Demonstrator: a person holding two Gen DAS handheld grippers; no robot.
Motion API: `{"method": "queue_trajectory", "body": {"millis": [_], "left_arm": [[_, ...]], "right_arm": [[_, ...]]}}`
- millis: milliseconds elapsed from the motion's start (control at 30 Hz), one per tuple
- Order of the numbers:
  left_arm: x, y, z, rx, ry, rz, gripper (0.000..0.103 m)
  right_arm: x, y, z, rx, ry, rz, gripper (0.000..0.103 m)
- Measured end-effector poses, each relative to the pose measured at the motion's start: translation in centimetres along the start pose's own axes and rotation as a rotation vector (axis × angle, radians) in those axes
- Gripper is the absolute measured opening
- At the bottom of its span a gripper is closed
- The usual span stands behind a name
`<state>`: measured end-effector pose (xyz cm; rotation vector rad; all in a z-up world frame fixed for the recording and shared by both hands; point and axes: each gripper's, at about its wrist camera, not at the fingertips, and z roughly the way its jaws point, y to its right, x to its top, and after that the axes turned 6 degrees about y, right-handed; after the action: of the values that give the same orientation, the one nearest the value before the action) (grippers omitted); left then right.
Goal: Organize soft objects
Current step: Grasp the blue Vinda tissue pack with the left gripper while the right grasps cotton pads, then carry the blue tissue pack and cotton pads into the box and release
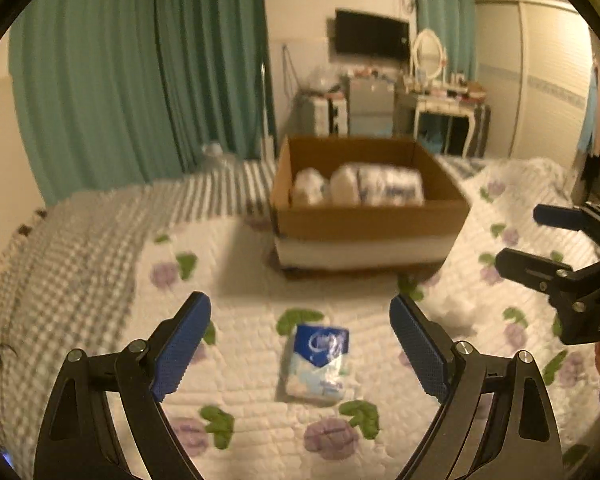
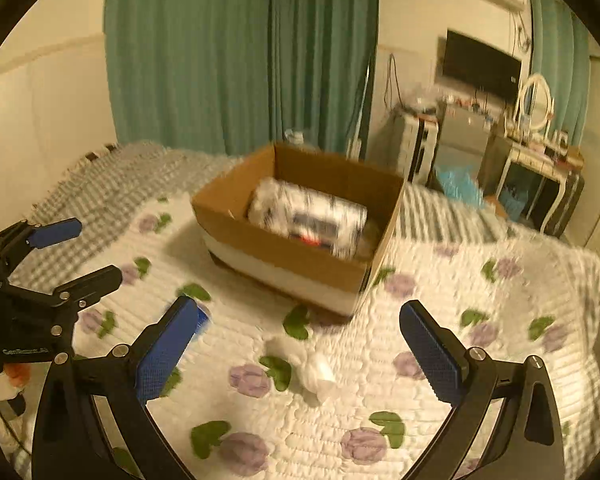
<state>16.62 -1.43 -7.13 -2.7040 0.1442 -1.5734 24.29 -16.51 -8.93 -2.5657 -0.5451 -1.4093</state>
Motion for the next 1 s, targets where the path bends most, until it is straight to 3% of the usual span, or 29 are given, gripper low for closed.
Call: {"method": "queue_trajectory", "body": {"millis": [233,333,433,500,567,667,767,833,867,1000], "left_arm": [[-4.8,-0.4,6.6,-0.033,-0.153,-0.035,0.092],[-6.7,-0.1,8.5,-0.051,-0.216,-0.020,0.092],[-7.8,0.3,9.5,-0.047,-0.250,0.017,0.092],[-8.4,0.4,9.9,-0.056,-0.262,0.020,0.092],[-8.9,0.6,10.4,-0.042,-0.274,0.036,0.092],[-9.2,1.0,10.5,-0.035,-0.271,0.060,0.090],[-9.5,1.3,10.1,-0.037,-0.261,0.063,0.079],[-9.5,1.4,9.9,-0.045,-0.267,0.061,0.058],[-9.5,1.5,9.6,-0.051,-0.266,0.062,0.055],[-9.6,1.9,8.7,-0.069,-0.272,0.070,0.052]], "right_arm": [[-4.5,1.3,7.3,0.001,-0.140,0.054,0.101],[-6.2,1.5,9.6,0.001,-0.208,0.056,0.092],[-7.3,1.9,11.0,-0.012,-0.257,0.059,0.070],[-7.6,2.4,11.6,-0.023,-0.277,0.067,0.046],[-7.8,2.6,11.7,-0.022,-0.286,0.074,0.038],[-8.0,2.3,11.4,-0.025,-0.276,0.061,0.035],[-8.1,2.0,10.8,-0.024,-0.271,0.060,0.033],[-8.1,1.9,10.3,-0.024,-0.267,0.069,0.033],[-8.0,1.8,10.1,-0.025,-0.261,0.072,0.033],[-8.0,1.8,8.6,-0.021,-0.239,0.097,0.033]]}}
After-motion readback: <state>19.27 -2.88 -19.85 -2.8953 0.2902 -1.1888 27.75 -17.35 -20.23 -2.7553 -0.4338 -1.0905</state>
